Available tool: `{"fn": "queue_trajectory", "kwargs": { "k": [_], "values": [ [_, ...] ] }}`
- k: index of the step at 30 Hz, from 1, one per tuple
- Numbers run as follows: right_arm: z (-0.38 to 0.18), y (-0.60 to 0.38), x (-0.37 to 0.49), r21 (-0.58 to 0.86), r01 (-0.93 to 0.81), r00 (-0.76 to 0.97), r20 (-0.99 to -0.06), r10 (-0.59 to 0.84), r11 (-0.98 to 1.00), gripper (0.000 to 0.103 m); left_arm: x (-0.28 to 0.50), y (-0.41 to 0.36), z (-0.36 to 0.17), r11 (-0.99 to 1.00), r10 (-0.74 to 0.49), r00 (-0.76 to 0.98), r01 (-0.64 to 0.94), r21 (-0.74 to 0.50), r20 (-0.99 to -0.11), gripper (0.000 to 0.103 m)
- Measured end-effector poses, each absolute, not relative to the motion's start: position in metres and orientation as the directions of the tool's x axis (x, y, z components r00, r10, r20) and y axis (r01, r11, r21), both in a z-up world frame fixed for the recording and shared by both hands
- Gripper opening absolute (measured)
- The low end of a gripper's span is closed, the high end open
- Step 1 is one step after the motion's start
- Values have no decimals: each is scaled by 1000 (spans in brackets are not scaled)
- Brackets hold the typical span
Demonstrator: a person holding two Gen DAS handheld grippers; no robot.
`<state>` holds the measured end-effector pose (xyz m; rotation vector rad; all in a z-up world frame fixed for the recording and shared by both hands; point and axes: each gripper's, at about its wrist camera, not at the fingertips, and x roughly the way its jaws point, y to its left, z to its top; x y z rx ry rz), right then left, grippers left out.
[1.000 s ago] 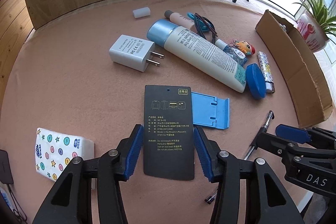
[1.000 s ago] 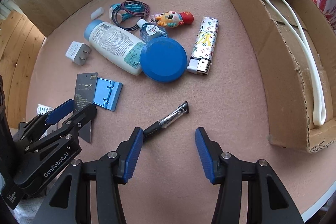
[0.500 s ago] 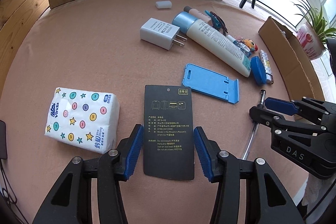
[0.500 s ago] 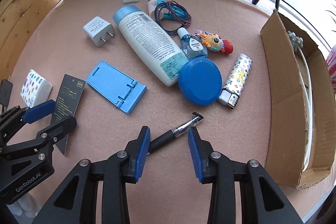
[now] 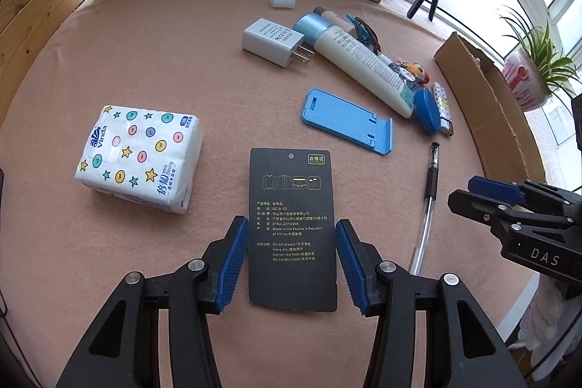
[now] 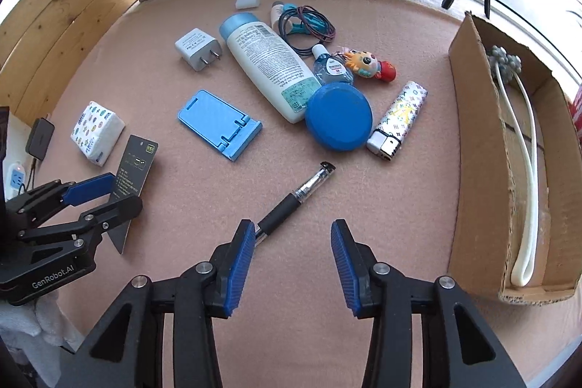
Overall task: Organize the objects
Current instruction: 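Lift the black card with the left tool and carry it over the box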
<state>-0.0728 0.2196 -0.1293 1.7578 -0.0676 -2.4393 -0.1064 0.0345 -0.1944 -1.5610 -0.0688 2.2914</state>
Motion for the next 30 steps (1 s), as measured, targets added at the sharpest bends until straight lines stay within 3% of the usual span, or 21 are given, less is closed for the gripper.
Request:
{"fn": "queue_trajectory", "kwargs": {
  "k": [5,16,30],
  "values": [
    [-131,232,-66,193,0,-293,-938,-185,-981,40,-103,44,-197,-933,314,-321,-277,-228,-894,53],
    [-139,208,-71,185,8,-301,-937,-179,-983,40,-101,48,-165,-930,330,-361,-283,-235,-872,53],
    [-101,312,-5,109,-113,-404,-913,-55,-988,40,-122,189,-91,-844,452,-390,-478,-242,-802,53]
  ]
}}
